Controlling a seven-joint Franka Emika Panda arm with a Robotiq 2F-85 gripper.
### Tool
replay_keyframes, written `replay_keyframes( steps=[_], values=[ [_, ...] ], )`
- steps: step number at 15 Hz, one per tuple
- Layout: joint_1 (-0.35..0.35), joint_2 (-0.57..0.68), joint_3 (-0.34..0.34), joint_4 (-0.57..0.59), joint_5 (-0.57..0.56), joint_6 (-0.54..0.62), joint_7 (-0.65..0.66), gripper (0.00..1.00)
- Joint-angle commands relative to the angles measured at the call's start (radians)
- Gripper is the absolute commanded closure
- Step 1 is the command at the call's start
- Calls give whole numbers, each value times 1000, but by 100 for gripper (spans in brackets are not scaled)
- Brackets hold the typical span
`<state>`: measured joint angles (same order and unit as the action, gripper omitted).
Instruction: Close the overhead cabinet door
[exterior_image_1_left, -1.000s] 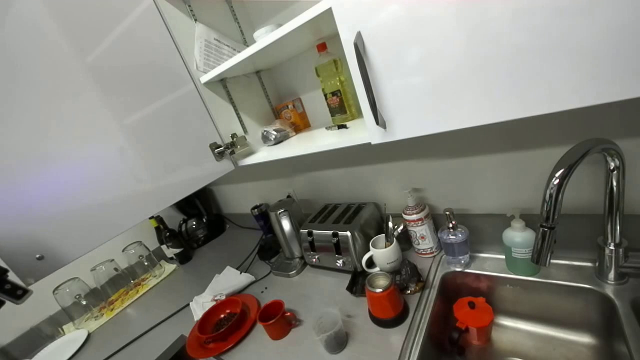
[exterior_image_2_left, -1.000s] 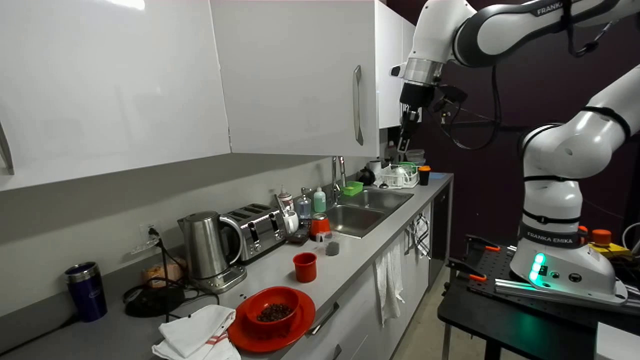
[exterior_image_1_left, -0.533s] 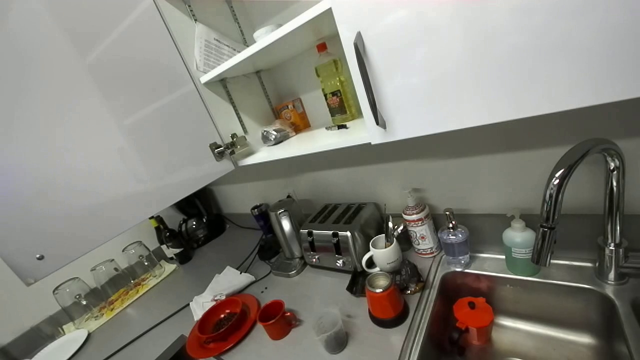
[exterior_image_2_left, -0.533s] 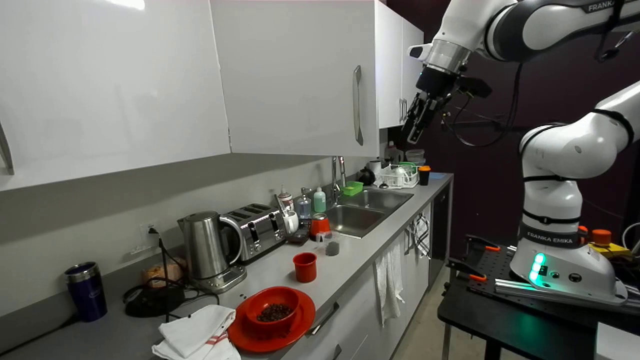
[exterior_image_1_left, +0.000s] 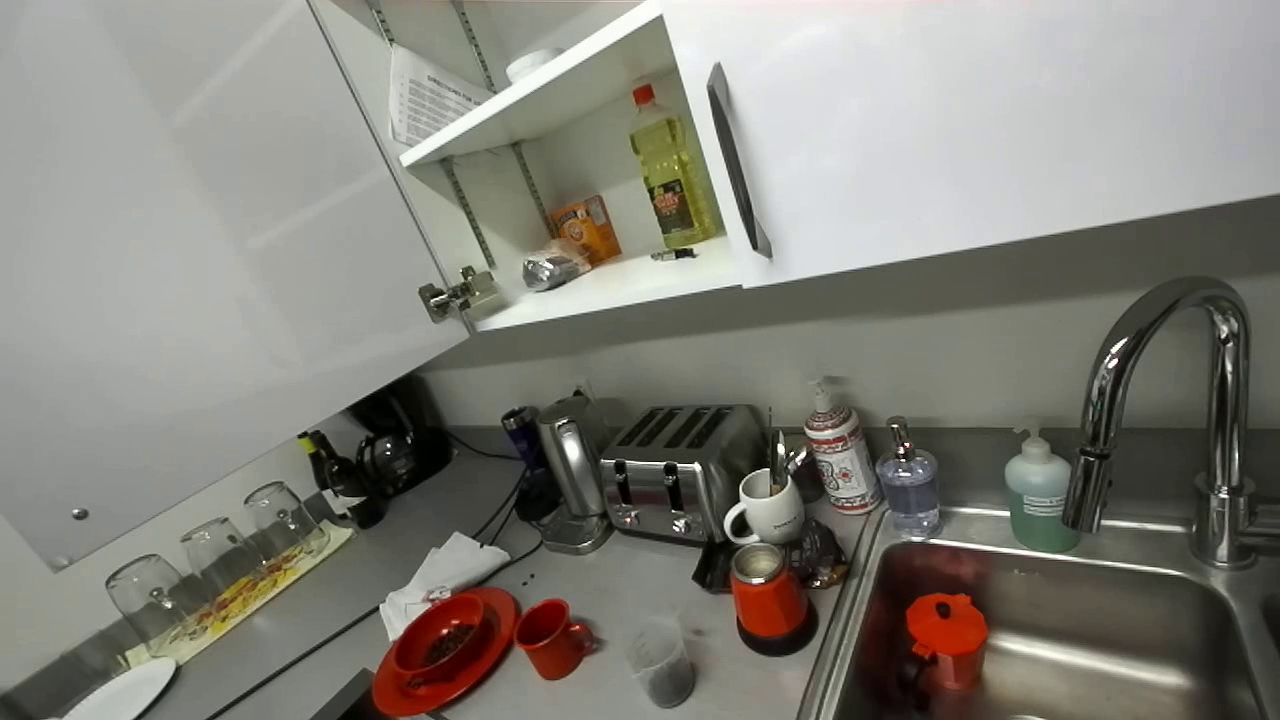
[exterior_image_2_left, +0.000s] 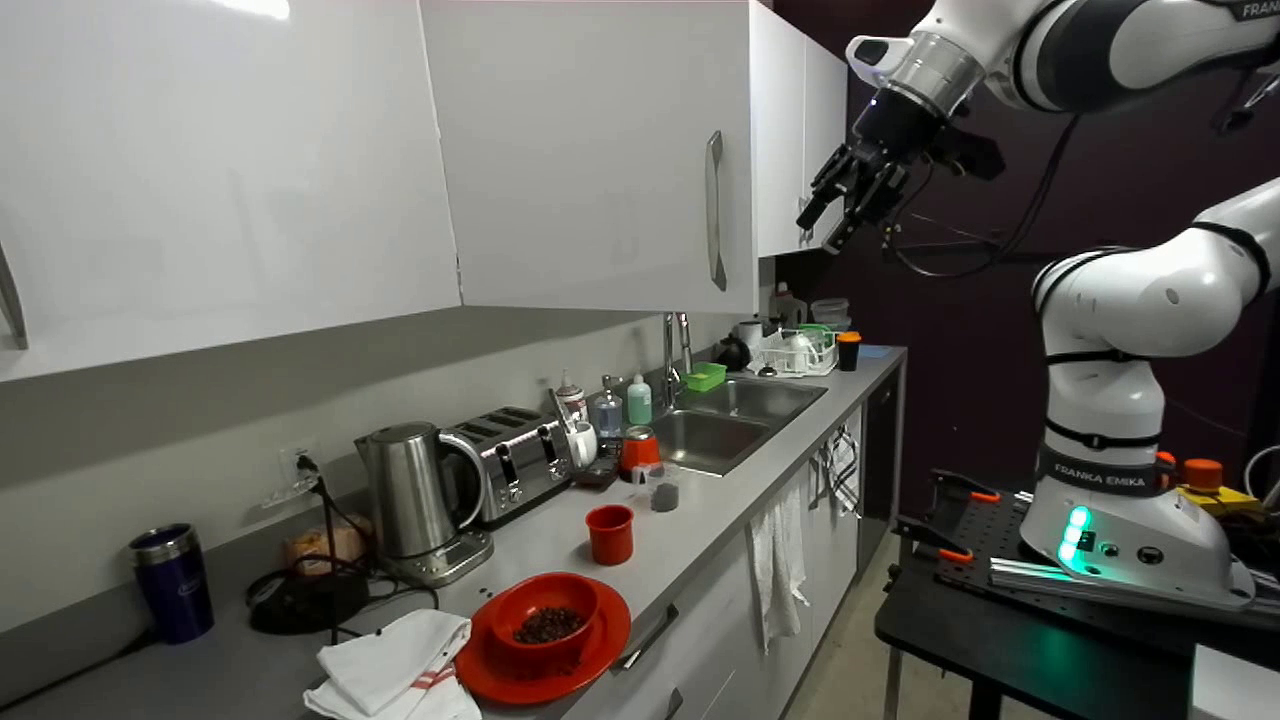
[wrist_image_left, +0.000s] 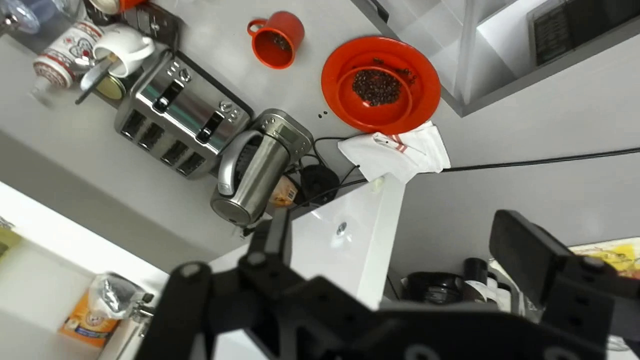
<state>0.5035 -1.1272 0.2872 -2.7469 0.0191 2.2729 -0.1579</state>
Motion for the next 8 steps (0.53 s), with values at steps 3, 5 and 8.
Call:
replay_keyframes(
  steps=[3, 5, 8],
  values=[
    [49, 1, 40, -11, -106, 18, -141, 0],
    [52, 9, 70, -9, -157, 23, -165, 0],
    [69, 12, 118, -2, -222, 20, -179, 0]
  ],
)
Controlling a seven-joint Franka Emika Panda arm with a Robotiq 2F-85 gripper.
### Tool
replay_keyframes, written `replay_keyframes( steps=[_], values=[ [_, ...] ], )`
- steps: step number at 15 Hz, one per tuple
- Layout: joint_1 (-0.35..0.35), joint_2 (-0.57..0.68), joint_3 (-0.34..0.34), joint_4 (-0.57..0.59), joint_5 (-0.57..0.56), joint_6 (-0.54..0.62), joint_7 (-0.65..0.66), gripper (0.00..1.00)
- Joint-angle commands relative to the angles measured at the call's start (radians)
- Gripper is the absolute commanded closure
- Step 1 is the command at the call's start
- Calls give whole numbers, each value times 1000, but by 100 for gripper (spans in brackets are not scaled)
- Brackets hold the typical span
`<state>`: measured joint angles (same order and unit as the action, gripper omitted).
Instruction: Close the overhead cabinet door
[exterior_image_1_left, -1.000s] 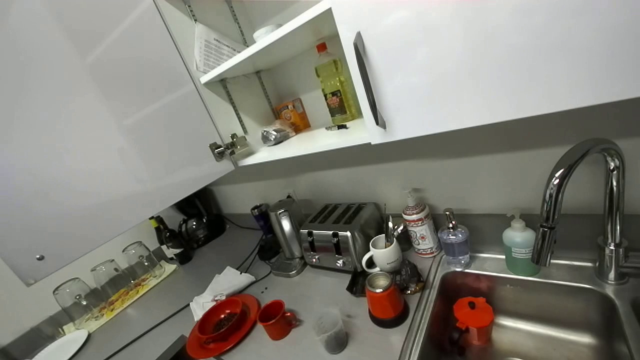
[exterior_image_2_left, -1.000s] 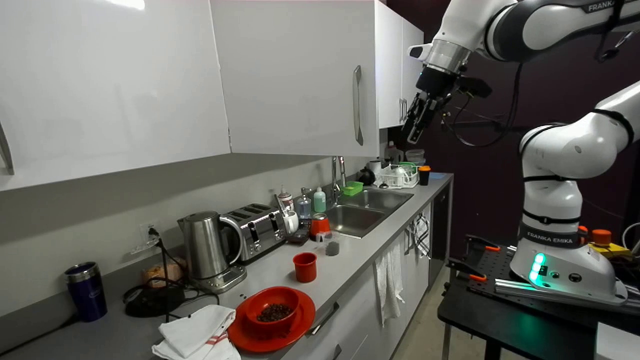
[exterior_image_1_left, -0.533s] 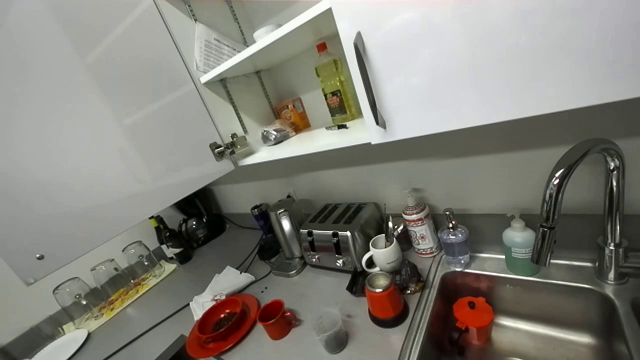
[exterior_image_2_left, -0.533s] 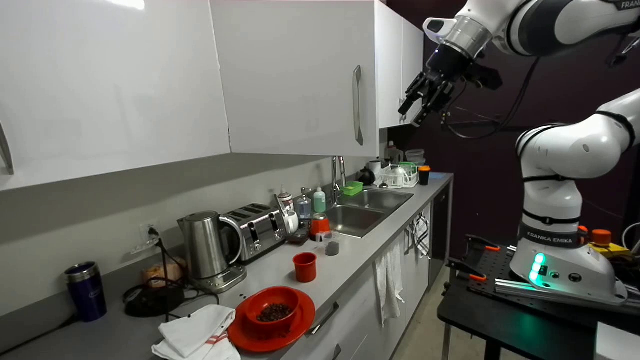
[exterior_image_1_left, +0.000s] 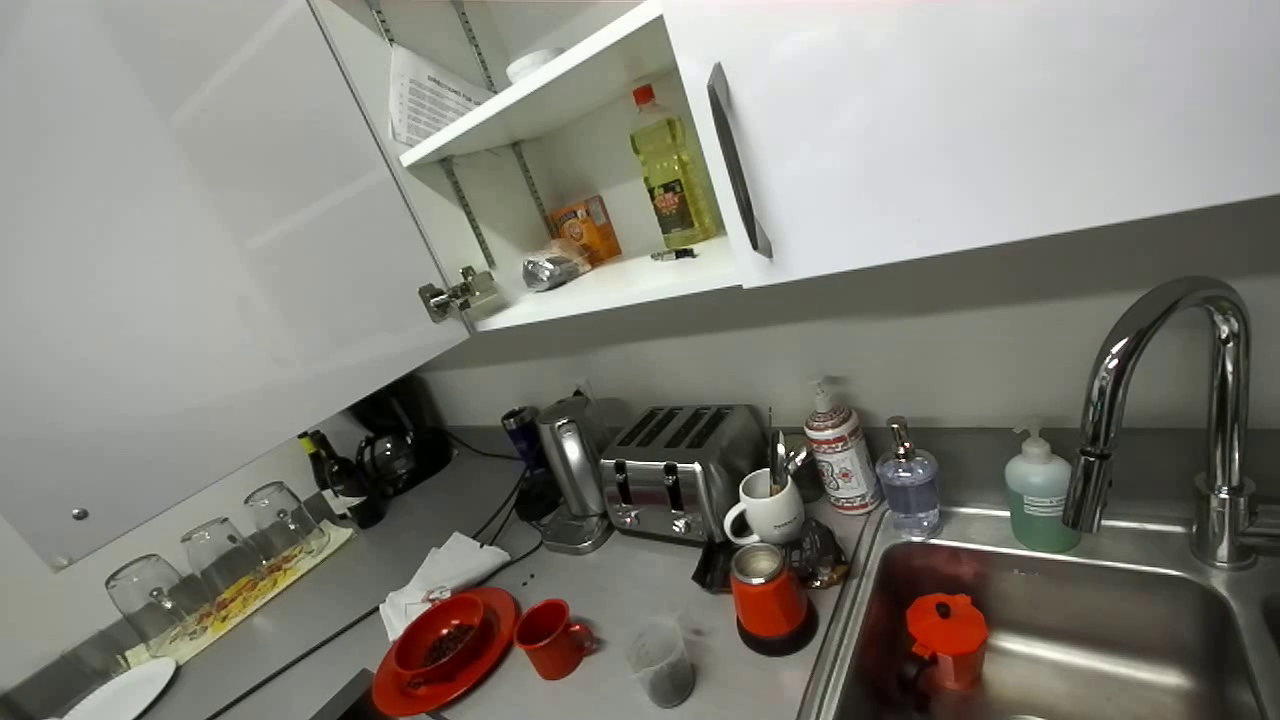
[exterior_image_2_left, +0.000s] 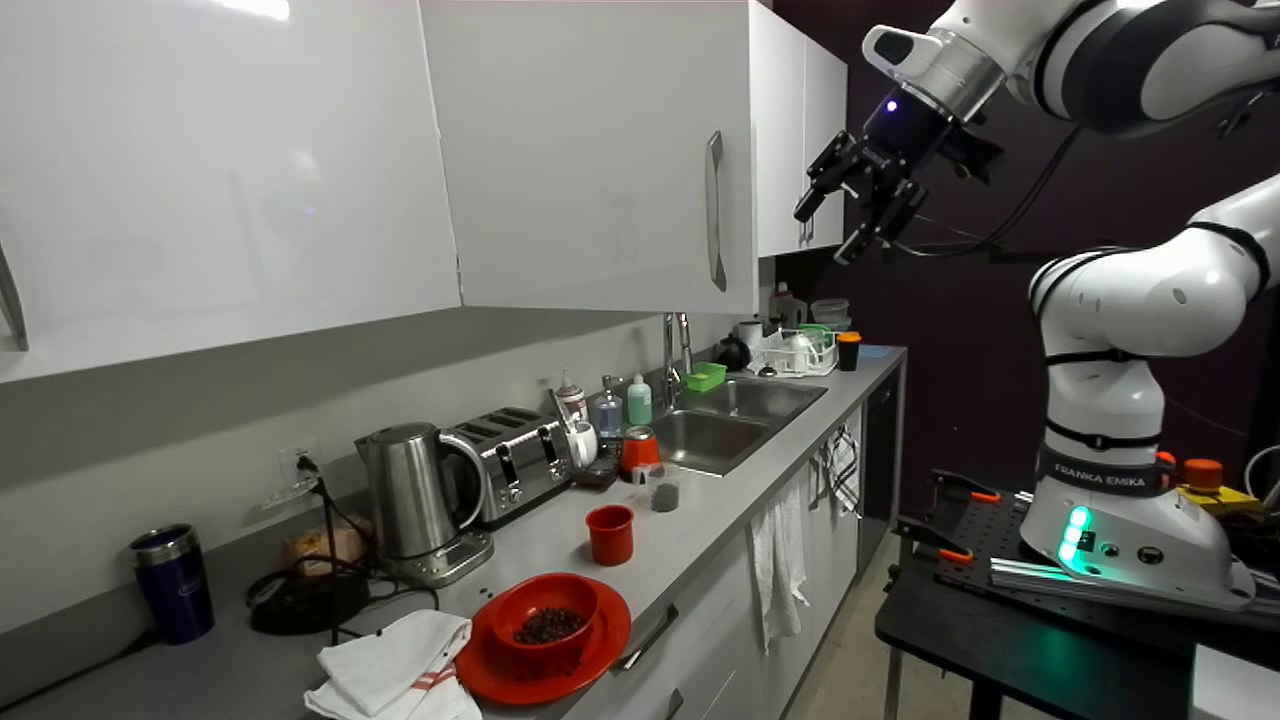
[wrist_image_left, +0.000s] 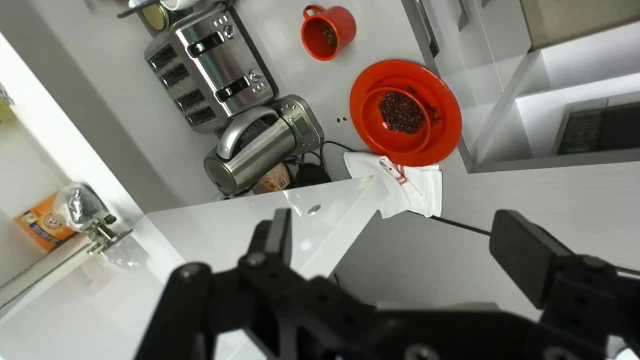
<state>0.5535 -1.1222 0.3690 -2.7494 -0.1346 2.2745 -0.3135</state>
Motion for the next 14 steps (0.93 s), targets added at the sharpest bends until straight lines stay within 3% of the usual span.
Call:
replay_keyframes(
  steps=[1, 7, 14],
  values=[
    [28, 10, 50, 2, -86, 20, -24, 0],
    [51, 64, 145, 33, -204, 19, -17, 0],
    [-49, 199, 213, 113, -392, 62, -6, 0]
  ],
)
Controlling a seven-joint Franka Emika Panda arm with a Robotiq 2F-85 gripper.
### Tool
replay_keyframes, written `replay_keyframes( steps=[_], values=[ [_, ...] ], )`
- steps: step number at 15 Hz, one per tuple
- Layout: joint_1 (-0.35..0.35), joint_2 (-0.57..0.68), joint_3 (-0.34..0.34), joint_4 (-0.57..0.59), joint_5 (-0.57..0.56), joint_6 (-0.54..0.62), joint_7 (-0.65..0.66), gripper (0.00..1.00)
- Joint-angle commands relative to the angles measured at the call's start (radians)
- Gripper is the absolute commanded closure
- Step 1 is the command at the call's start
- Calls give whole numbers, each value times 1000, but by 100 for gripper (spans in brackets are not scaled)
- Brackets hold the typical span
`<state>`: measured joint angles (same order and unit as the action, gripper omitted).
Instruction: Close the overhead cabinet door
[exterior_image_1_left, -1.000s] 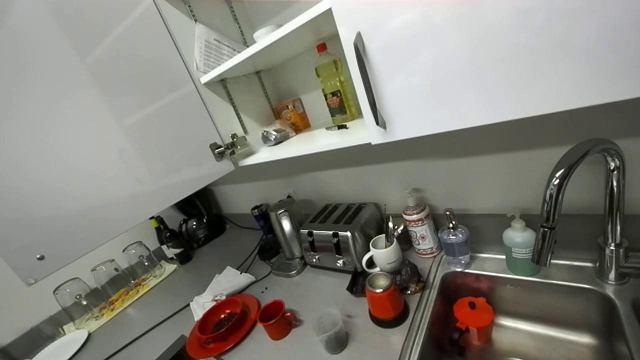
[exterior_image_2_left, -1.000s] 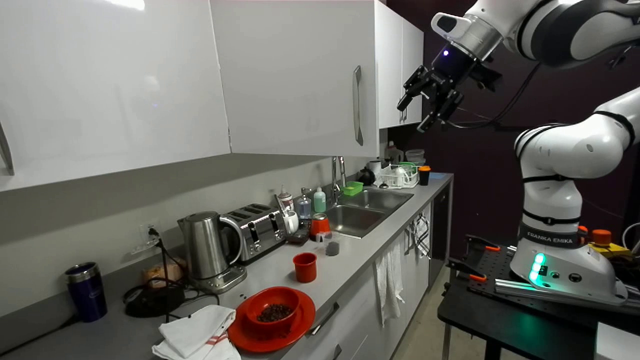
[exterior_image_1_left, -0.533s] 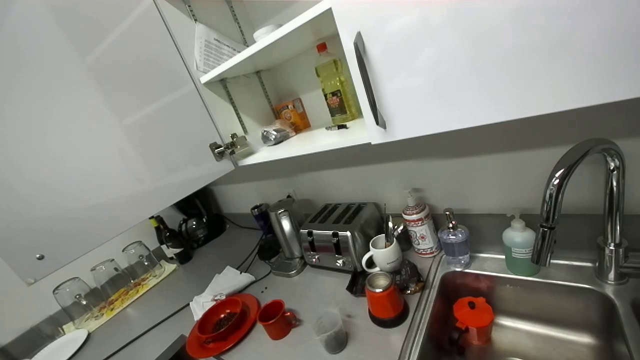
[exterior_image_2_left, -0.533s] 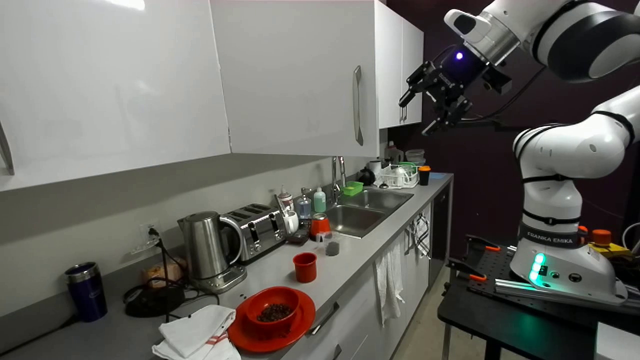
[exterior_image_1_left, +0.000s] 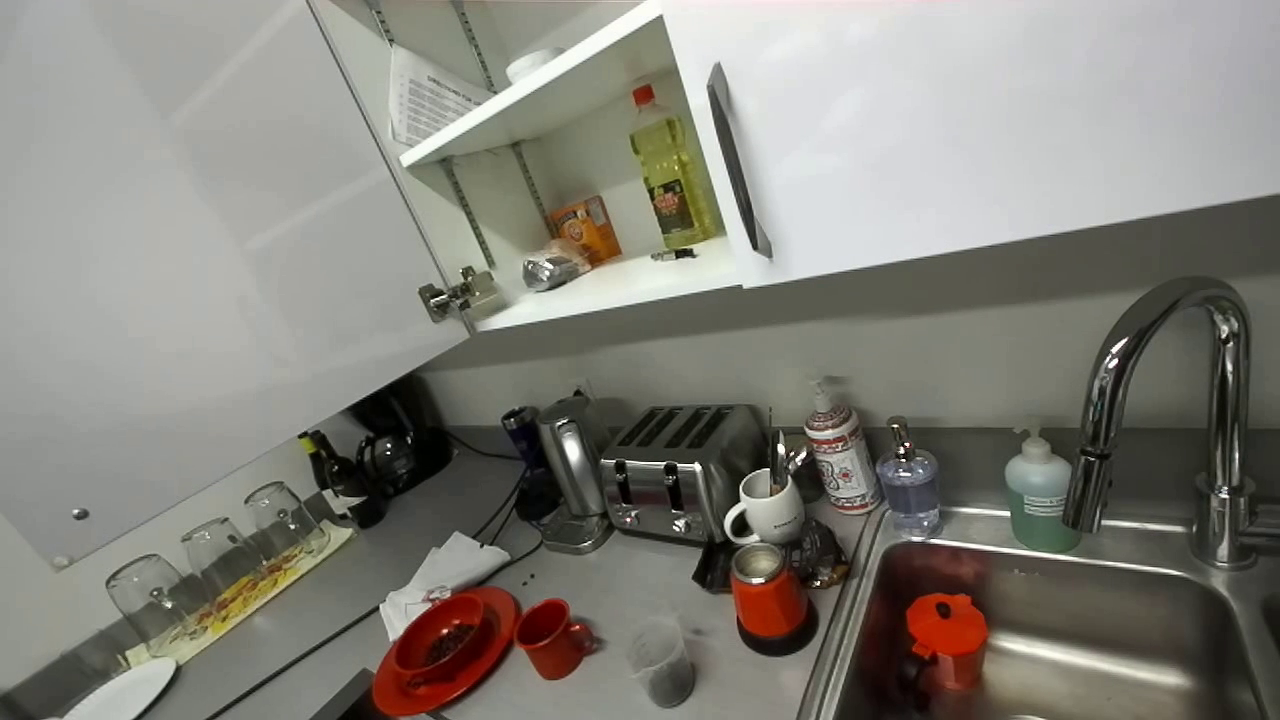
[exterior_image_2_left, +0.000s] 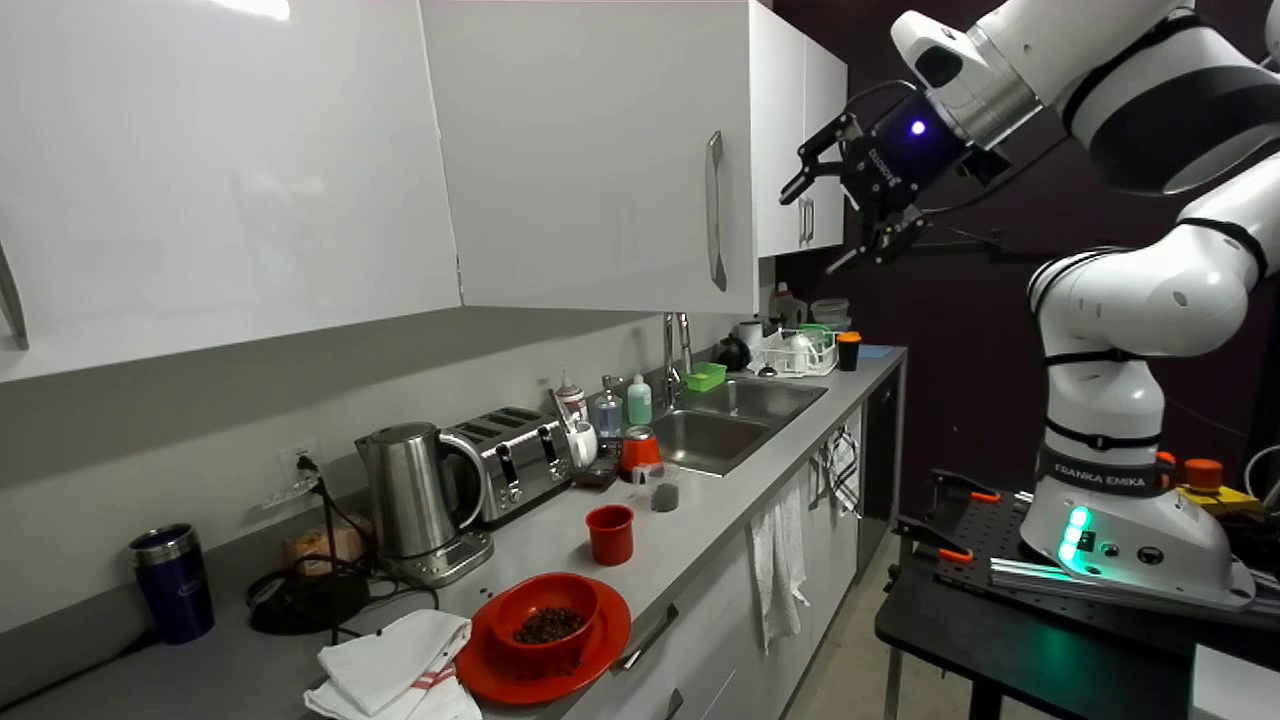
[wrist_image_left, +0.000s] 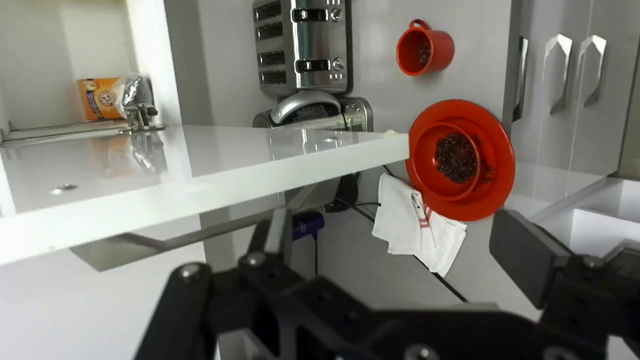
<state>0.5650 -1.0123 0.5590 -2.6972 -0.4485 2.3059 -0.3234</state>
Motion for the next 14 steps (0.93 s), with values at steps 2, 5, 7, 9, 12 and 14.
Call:
replay_keyframes(
  steps=[2, 5, 7, 9, 12, 14],
  values=[
    [-87, 124, 32, 84, -115, 48, 2, 0],
    [-112, 173, 33, 115, -159, 75, 2, 0],
    [-126, 203, 27, 133, -185, 88, 8, 0],
    [-140, 225, 19, 147, -210, 95, 15, 0],
    [-165, 242, -1, 167, -235, 95, 45, 0],
    [-175, 241, -15, 176, -242, 91, 71, 0]
  ],
)
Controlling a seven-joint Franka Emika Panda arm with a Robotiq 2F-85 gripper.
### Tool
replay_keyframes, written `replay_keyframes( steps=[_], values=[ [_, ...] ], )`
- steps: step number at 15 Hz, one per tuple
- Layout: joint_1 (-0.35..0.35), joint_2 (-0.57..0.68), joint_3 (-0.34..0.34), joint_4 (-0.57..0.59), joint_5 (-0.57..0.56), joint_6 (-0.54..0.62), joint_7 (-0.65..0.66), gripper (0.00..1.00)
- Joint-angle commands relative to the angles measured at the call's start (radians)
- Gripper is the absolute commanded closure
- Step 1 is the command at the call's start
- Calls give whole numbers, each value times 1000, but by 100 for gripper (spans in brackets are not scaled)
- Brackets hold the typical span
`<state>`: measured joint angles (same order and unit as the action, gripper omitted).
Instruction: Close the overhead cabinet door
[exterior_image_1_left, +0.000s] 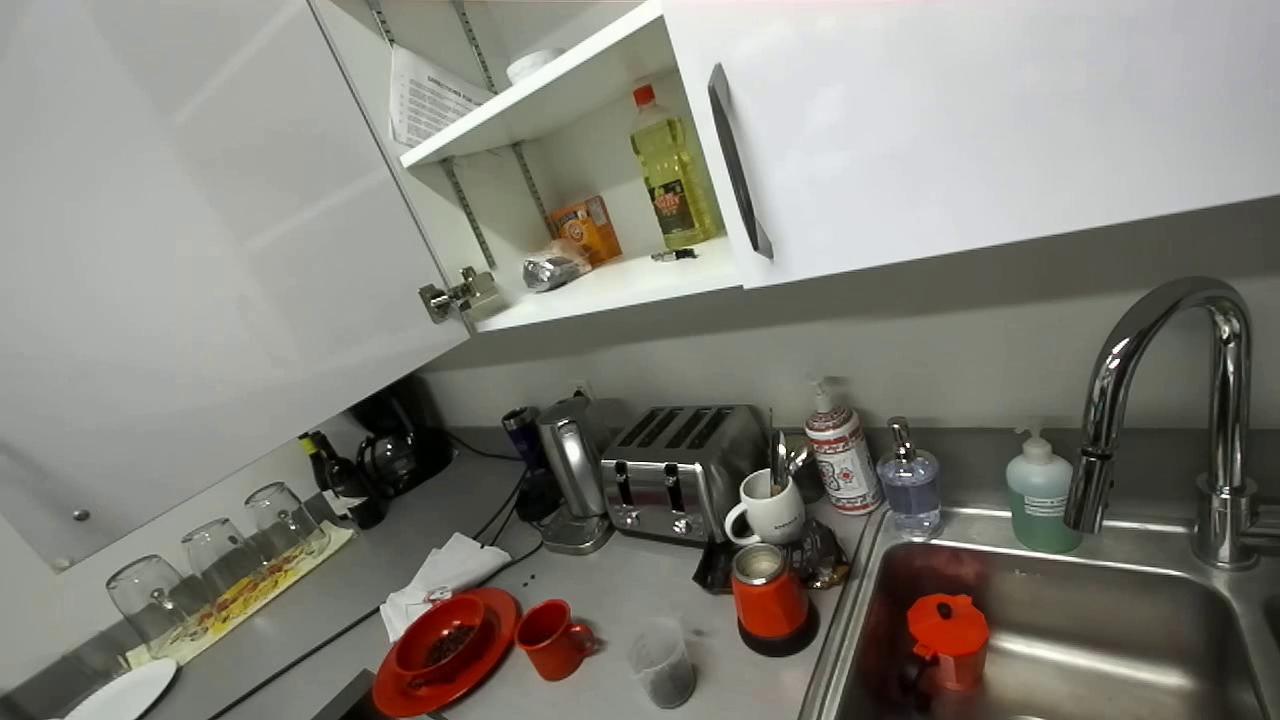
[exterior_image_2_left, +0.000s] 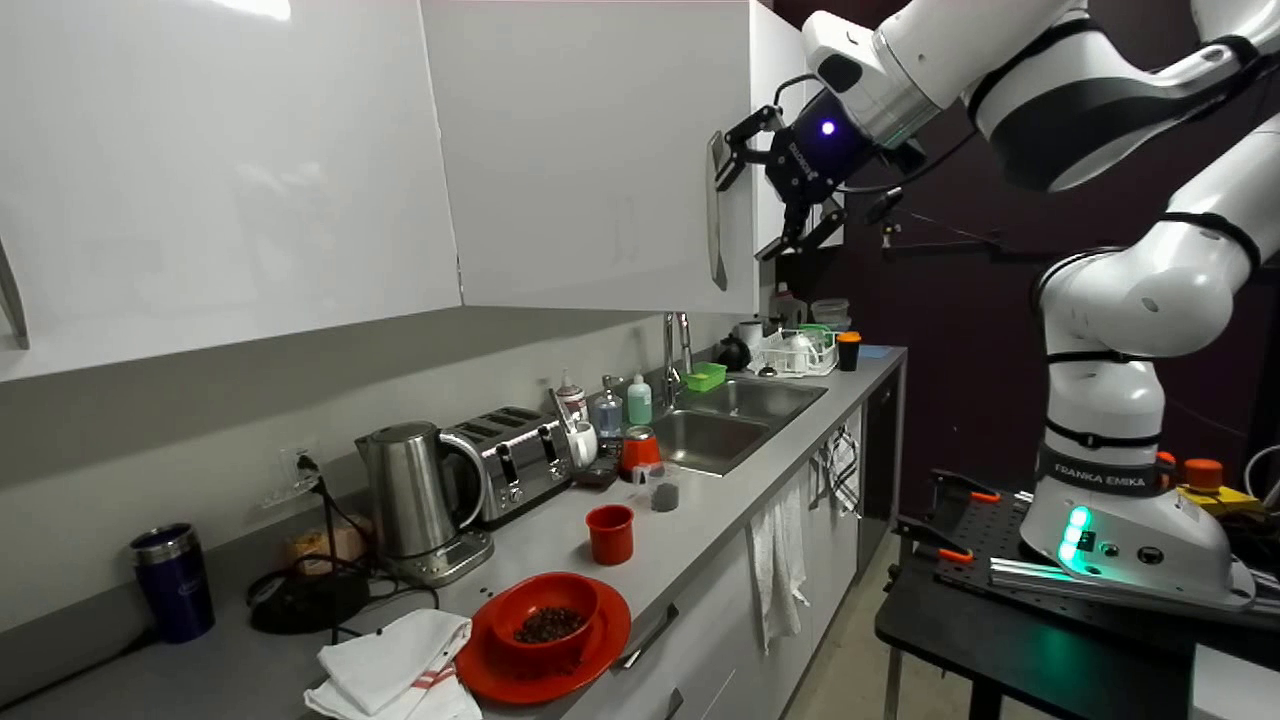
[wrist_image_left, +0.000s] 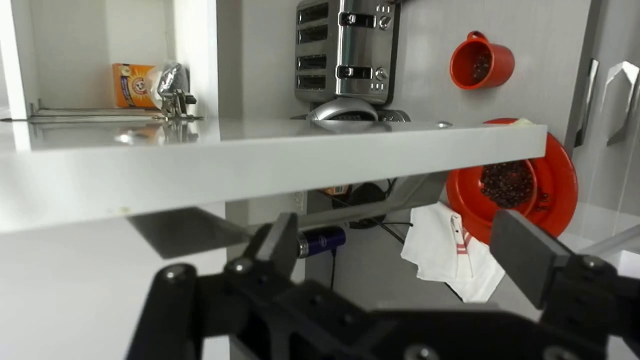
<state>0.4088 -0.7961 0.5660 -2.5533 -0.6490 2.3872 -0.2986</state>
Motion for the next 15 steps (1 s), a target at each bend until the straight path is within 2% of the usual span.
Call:
replay_keyframes(
  steps=[1, 15],
  values=[
    [-23, 20, -27, 34, -41, 8, 63, 0],
    [-102, -93, -60, 18, -28, -23, 308, 0]
  ],
)
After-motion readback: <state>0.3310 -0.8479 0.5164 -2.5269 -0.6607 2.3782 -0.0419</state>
